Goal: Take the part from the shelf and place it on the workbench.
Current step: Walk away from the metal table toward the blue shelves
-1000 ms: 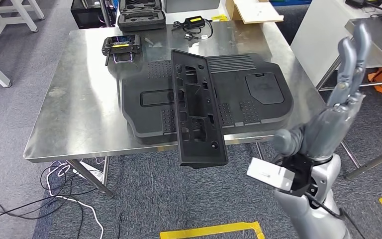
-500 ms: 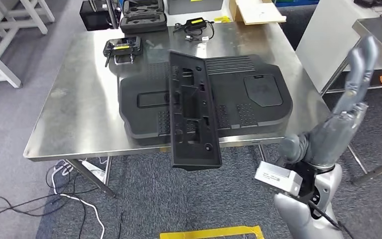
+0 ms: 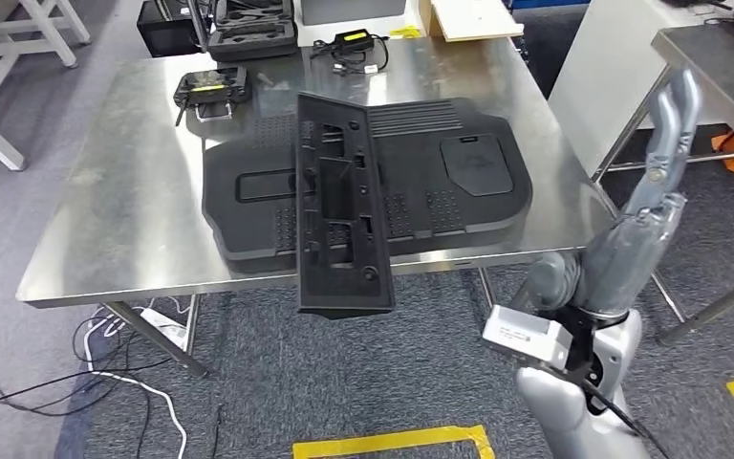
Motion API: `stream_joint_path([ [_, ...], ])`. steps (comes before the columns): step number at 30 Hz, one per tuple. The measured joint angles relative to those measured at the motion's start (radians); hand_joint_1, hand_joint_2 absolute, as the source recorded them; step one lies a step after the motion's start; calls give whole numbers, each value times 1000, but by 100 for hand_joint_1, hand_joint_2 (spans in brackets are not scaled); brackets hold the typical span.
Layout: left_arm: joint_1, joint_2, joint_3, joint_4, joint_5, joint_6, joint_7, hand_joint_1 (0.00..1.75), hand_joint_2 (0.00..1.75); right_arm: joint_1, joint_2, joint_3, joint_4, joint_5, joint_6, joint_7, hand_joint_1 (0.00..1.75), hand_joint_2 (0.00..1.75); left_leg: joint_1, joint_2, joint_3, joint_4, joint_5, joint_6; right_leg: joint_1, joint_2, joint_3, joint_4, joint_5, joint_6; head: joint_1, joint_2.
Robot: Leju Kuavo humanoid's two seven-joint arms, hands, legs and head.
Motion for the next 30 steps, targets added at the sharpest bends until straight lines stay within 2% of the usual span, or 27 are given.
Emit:
stream_joint_path([
  [2, 0, 0, 0, 1, 3, 0, -1, 0, 0, 1, 3, -4, 0, -3, 0, -7, 0, 0, 3, 3, 2, -24, 16, -2, -2, 0, -1, -3, 4, 9, -2, 0],
  [3, -1, 0, 0, 2, 4, 0, -1, 0, 0, 1, 4, -7, 0, -5, 0, -10, 0, 0, 7, 5, 2, -36, 25, -3, -1, 0, -7, 9, -9, 14, 0, 0],
  [4, -1, 0, 0, 2, 5, 0, -1, 0, 0, 2, 5, -10, 0, -8, 0, -12, 0, 0, 12, 7, 1, -47, 34, -3, 0, 1, -19, 38, -35, 19, 2, 0],
  [6, 0, -1, 0, 2, 6, 1, -2, 0, 0, 4, 7, -16, 0, -12, 0, -14, 0, 0, 17, 9, -9, -51, 45, -3, -6, 2, -60, 147, -110, 31, 7, 0],
  [7, 0, -1, 0, 2, 6, 1, -2, 0, 0, 5, 8, -17, 1, -13, 0, -14, 0, 0, 18, 10, -16, -49, 47, -4, -11, 2, -79, 204, -138, 37, 8, 0],
  [8, 1, -1, 0, 2, 7, 1, -2, 0, 0, 7, 9, -18, 1, -13, 0, -15, 0, 0, 19, 10, -23, -44, 49, -6, -15, 1, -86, 239, -149, 44, 8, 0],
  [9, 1, -1, 0, 2, 7, 1, -2, 0, 0, 8, 10, -19, 2, -13, 0, -17, 0, 0, 21, 11, -31, -38, 51, -8, -19, 1, -76, 239, -141, 50, 8, 0],
  [10, 1, -1, 0, 3, 8, 1, -2, 0, 0, 8, 11, -20, 2, -13, 0, -19, 0, 0, 24, 11, -38, -30, 51, -10, -24, 0, -48, 202, -117, 55, 8, 0],
  [12, 0, -1, 0, 3, 11, 1, -2, 0, 0, 8, 14, -23, 2, -15, 0, -25, 0, 0, 29, 11, -53, -10, 48, -19, -29, -2, 30, 72, -72, 62, 11, 0],
  [13, 0, -1, 0, 3, 12, 1, -2, 0, 0, 8, 16, -24, 2, -16, 0, -29, 0, 0, 29, 10, -59, -2, 47, -24, -28, -1, 55, 25, -59, 60, 12, 0],
  [14, 0, -1, 0, 3, 14, 1, -2, 0, 0, 8, 19, -25, 3, -20, 0, -32, 0, 0, 29, 9, -65, 5, 47, -30, -26, 0, 66, 0, -58, 55, 13, 0],
  [17, 0, -1, 0, 3, 16, 2, -4, 0, 0, 7, 28, -28, 3, -36, 0, -40, 0, 0, 28, 8, -73, 16, 50, -47, -24, 2, 59, -8, -51, 30, 11, 0],
  [18, 0, 0, 0, 3, 17, 2, -4, 0, 0, 7, 30, -29, 3, -42, 0, -43, 0, 0, 30, 7, -78, 27, 38, -53, -25, 1, 54, -10, -46, 21, 9, 0],
  [20, 0, 0, 0, 3, 18, 3, -4, 0, 0, 7, 35, -31, 4, -52, 0, -46, 0, 0, 35, 6, -106, 103, -27, -65, -28, -1, 42, -15, -33, 5, 2, 0],
  [22, 1, 0, 0, 3, 19, 4, -4, 0, 0, 8, 40, -32, 4, -59, 0, -49, 0, 0, 40, 6, -147, 225, -102, -74, -28, -2, 24, -14, -22, 0, -4, 0],
  [23, 1, 0, 0, 3, 21, 5, -4, 0, 0, 9, 43, -33, 5, -64, 0, -51, 0, 0, 43, 6, -157, 267, -120, -77, -28, -2, 16, -14, -16, 0, -5, 0],
  [24, 2, 0, 0, 3, 22, 5, -4, 0, 0, 10, 45, -34, 6, -70, 0, -54, 0, 0, 44, 6, -149, 277, -119, -78, -28, -2, 9, -13, -10, 2, -5, 0],
  [25, 2, 0, 0, 3, 24, 6, -4, 0, 0, 11, 47, -35, 8, -75, 0, -57, 0, 0, 45, 6, -122, 246, -100, -79, -29, -2, 3, -13, -5, 5, -5, 0],
  [28, 0, 0, 0, 3, 27, 6, -4, 0, 0, 12, 53, -41, 9, -89, 0, -65, 0, 0, 46, 4, 5, 37, -28, -74, -30, -2, -8, -13, 9, 17, -6, 0],
  [29, 0, 0, 0, 3, 27, 6, -4, 0, 0, 13, 55, -43, 9, -98, 0, -71, 0, 0, 44, 2, 27, -6, -19, -71, -30, -2, -8, -13, 14, 23, -6, 0],
  [30, 0, 0, 0, 3, 28, 6, -4, 0, 0, 14, 58, -45, 9, -113, 0, -78, 0, 0, 41, 0, 33, -24, -18, -68, -29, -2, -9, -14, 20, 29, -6, 0],
])
